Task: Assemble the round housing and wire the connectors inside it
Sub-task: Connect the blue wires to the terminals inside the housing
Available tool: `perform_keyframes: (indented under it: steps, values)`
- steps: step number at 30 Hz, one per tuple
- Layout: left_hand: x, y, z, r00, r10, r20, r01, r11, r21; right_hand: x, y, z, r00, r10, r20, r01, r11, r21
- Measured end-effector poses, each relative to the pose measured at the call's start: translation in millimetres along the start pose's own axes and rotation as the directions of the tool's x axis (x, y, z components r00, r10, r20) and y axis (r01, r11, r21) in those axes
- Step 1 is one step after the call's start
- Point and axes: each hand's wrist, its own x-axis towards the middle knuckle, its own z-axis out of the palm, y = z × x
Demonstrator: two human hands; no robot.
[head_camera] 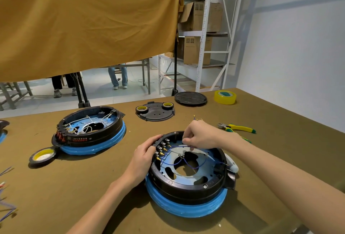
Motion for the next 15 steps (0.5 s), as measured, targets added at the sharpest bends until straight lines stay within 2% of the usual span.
perform_keyframes:
  steps: [7,15]
  values:
    - [-0.4,1.9,0.8,1.0,0.0,-0.005,0.0,1.0,0.013,-5.4,3.5,3.8,0.99,-0.034,0.134,0.027,0.998,0.06]
    - [-1.7,3.8,0.5,1.0,-0.001,0.002,0.001,1.0,0.012,-3.1,9.5,4.8,0.993,-0.06,0.1,0.059,0.998,0.012]
